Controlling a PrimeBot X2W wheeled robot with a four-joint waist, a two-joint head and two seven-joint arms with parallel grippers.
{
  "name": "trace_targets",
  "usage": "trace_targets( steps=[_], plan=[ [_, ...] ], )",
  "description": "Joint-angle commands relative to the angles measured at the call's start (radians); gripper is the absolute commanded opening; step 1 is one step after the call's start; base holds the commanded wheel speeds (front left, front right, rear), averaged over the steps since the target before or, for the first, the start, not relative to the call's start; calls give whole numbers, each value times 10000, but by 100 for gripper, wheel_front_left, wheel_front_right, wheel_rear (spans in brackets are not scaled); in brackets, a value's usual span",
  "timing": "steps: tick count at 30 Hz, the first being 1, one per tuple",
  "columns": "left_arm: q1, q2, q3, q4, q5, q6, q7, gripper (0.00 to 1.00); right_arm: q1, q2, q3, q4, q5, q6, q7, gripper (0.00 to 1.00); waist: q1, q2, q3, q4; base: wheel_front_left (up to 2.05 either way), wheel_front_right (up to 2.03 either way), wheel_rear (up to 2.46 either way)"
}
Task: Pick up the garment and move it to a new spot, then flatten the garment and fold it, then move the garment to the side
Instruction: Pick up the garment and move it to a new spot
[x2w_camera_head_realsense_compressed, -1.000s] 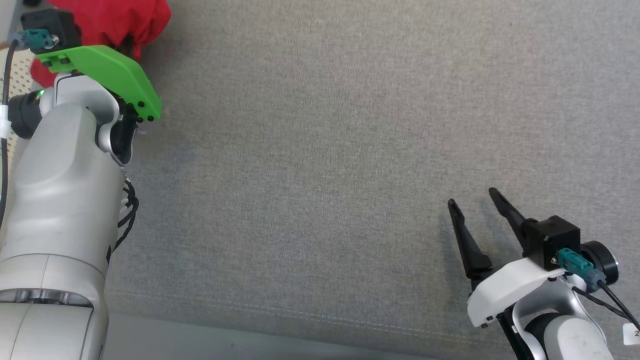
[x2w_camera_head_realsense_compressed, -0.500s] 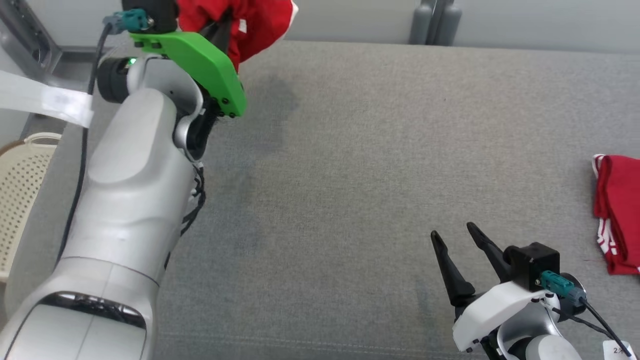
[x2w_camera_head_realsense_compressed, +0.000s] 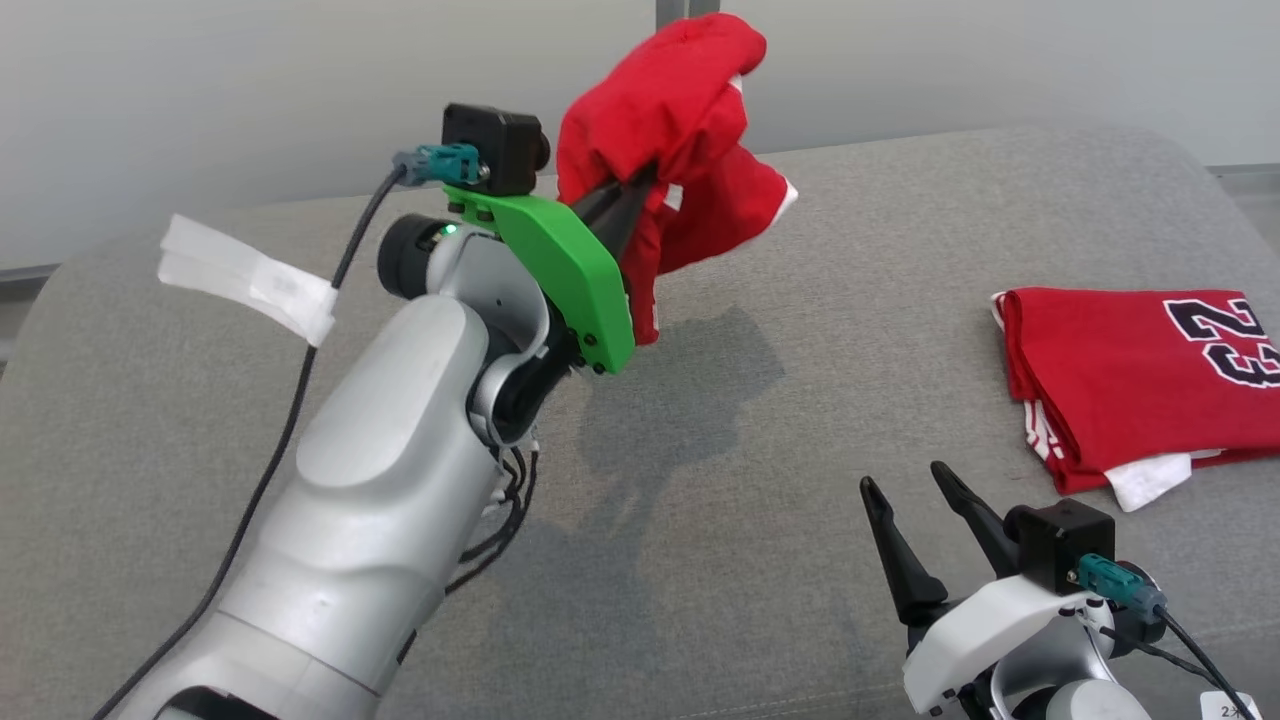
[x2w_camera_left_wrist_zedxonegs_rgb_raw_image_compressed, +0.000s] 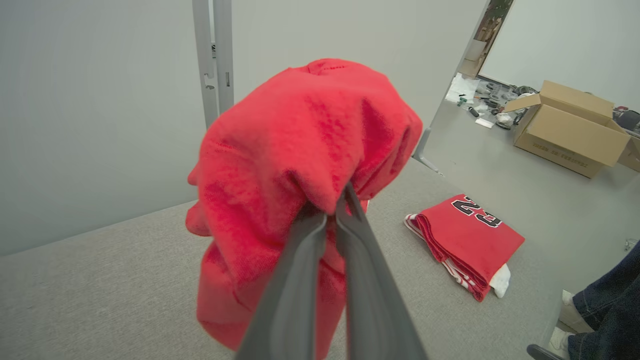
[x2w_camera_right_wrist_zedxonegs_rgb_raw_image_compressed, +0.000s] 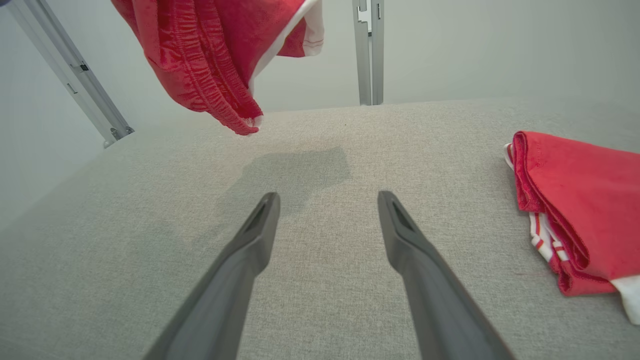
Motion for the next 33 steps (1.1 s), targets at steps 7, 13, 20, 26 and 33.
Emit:
trace_targets(
  steps=[7, 13, 20, 26, 33],
  plan=[
    [1288, 56, -535, -306, -810, 450, 727, 0, -221, -32, 109, 5, 123, -5, -75, 100, 1, -1, -103, -817, 0, 0, 0],
    [1908, 418, -424, 624, -834, 733, 557, 0, -311, -32, 214, 11, 84, -5, -26, 100, 1, -1, -23, -972, 0, 0, 0],
    [1576, 862, -444, 2367, -98, 1350, -678, 100, -332, -34, 283, -25, 42, -5, 26, 100, 1, -1, 64, -1044, 0, 0, 0],
    [1261, 1053, -357, 3292, 122, 1599, -1586, 100, -270, -32, 168, -4, 27, -5, 27, 100, 1, -1, 9, -743, 0, 0, 0],
    [967, 1008, -955, 3178, 618, 860, -1803, 100, -112, -32, 118, 55, 95, -5, 4, 100, 1, -1, -185, -224, 0, 0, 0]
  ],
)
